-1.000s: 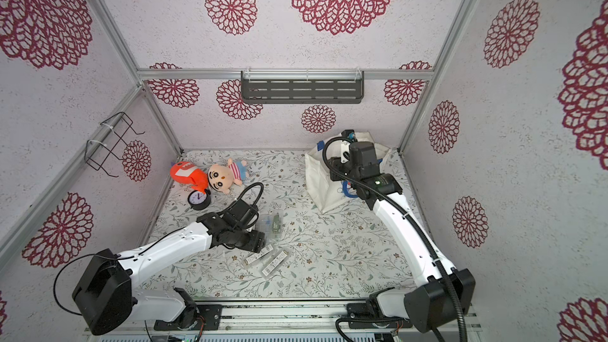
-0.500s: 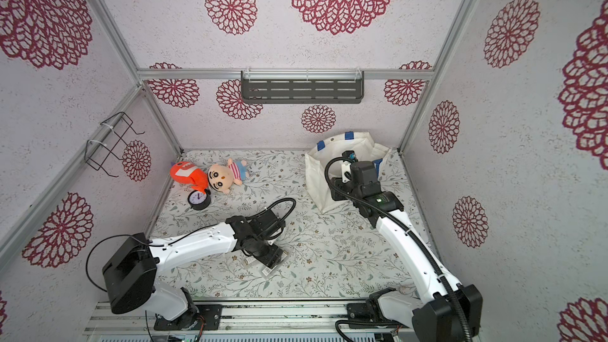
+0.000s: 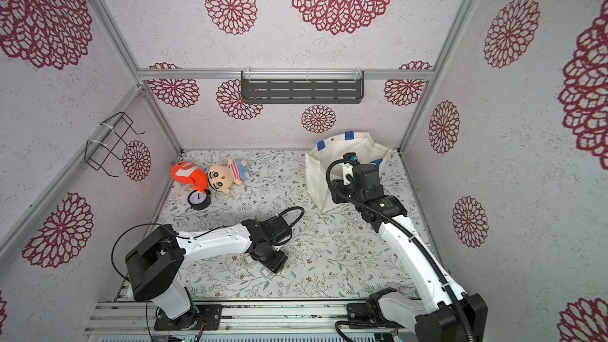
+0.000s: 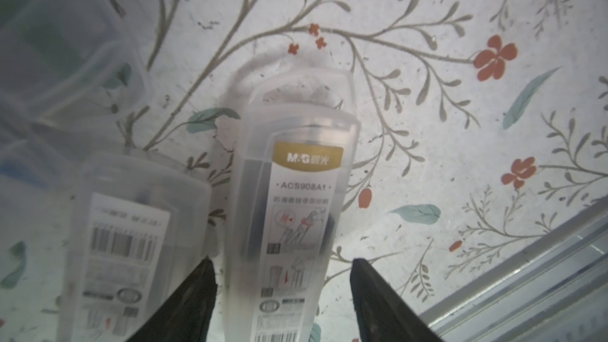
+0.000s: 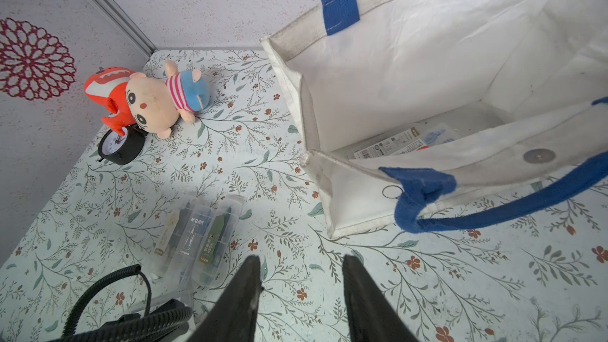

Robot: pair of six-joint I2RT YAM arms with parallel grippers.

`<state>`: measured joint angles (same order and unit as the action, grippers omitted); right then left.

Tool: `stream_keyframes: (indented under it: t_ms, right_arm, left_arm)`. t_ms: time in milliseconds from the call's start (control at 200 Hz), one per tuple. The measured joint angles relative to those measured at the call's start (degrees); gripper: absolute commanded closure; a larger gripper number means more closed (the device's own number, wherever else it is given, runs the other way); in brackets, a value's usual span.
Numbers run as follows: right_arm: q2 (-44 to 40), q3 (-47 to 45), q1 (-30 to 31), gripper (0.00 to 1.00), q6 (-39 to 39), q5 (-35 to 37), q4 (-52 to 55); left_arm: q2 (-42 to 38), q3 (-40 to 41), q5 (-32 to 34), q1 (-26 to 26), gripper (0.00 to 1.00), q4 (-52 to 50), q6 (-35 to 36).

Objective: Put the compass set into the canvas bag
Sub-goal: Pick up the compass set at the center of the board.

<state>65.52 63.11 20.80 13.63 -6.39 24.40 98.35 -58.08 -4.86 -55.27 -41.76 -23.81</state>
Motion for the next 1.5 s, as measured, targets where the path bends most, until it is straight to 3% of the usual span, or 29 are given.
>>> stream_keyframes:
  t_ms: [150, 710, 986, 1261, 1496]
  right_arm:
    - [0.0, 0.0, 0.0, 0.55, 0.0, -0.3, 0.0]
    - [0.0, 0.0, 0.0, 0.55, 0.0, -0.5, 0.0]
    - [0.0, 0.2, 0.0, 0.54, 0.0, -0.4, 0.5]
    - [1.6, 5.6, 0.0, 0.54, -0.1, -2.8, 1.0]
    - [7.5, 8.6, 2.2, 0.53, 0.3, -7.3, -1.0]
  left_arm:
    - [1.0, -0.1, 0.0, -0.3, 0.33, 0.4, -0.2]
    - [1.1, 0.1, 2.6, -0.5, 0.57, 1.2, -1.0]
    - [-7.1, 3.1, 7.1, 0.3, 0.61, 6.2, -0.4]
    - [-18.0, 3.1, 7.3, 10.6, 0.67, 16.5, 4.0]
    - [-17.8, 0.7, 6.6, 16.4, 0.67, 22.3, 9.7]
